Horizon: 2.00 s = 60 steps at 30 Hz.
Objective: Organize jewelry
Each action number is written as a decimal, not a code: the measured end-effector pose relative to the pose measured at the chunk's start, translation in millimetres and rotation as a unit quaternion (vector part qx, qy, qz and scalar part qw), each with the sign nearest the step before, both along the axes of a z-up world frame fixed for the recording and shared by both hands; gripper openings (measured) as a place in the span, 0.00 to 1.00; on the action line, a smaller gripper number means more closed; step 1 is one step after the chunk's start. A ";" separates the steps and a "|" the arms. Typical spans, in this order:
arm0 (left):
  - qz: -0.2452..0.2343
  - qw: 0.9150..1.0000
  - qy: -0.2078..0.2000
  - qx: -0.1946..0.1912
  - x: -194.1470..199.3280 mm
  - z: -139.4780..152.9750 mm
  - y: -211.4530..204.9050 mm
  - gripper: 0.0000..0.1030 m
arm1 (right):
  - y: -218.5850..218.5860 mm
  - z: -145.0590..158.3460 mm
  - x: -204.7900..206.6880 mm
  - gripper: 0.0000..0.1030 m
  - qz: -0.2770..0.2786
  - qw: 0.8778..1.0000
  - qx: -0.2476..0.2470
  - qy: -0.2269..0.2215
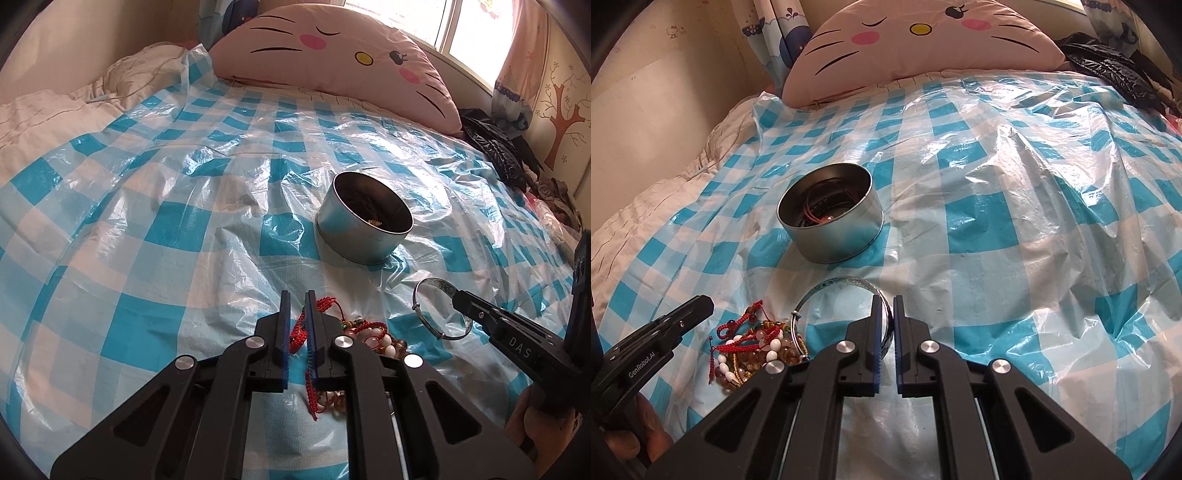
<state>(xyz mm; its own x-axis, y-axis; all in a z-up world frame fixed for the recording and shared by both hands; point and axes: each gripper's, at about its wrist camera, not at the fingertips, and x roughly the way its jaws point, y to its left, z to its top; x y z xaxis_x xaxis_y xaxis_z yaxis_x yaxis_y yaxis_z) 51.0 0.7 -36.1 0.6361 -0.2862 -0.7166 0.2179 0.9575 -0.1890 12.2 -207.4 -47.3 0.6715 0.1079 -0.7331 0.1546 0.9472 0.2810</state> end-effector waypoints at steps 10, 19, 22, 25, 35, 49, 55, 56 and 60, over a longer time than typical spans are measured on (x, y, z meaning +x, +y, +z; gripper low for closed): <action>0.009 0.999 0.001 -0.049 2.1 3.6 14.5 0.02 | -0.1 4.1 -0.2 0.06 0.005 1.000 0.004 -0.011; -0.020 0.998 0.055 0.003 11.3 -18.9 -8.9 0.26 | 0.6 2.7 -0.2 0.06 0.008 1.000 0.010 -0.010; -0.021 0.997 0.072 0.020 14.0 -26.7 -13.1 0.25 | 1.4 1.1 1.3 0.06 0.009 1.000 0.014 -0.008; -0.025 0.997 0.078 0.015 13.7 -29.1 -12.5 0.07 | 2.1 0.8 1.6 0.06 0.010 1.000 0.017 -0.008; -0.009 0.997 0.009 -0.078 1.6 1.1 15.9 0.07 | -0.8 3.1 -0.3 0.06 0.008 0.999 0.025 -0.018; -0.065 0.989 -0.019 -0.133 37.2 36.3 -33.8 0.07 | -17.0 22.6 7.6 0.06 -0.009 0.998 0.026 -0.063; -0.073 0.987 -0.015 -0.141 75.0 40.6 -61.7 0.08 | -20.8 30.7 30.2 0.06 -0.006 0.997 0.017 -0.073; -0.065 0.989 -0.008 -0.136 83.2 36.3 -64.0 0.08 | -20.1 31.6 35.8 0.06 -0.004 0.997 0.015 -0.073; -0.030 0.990 0.027 -0.134 103.4 18.9 -54.2 0.24 | -12.6 33.3 57.9 0.06 0.007 0.997 0.005 -0.074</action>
<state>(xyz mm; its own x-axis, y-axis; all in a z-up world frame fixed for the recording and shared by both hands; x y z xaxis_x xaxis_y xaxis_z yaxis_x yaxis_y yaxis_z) 154.4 -53.5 -17.1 0.5751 -0.5064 -0.6426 0.2558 0.8573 -0.4467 70.0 -220.0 -14.0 0.7701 0.1244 -0.6257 0.0980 0.9461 0.3086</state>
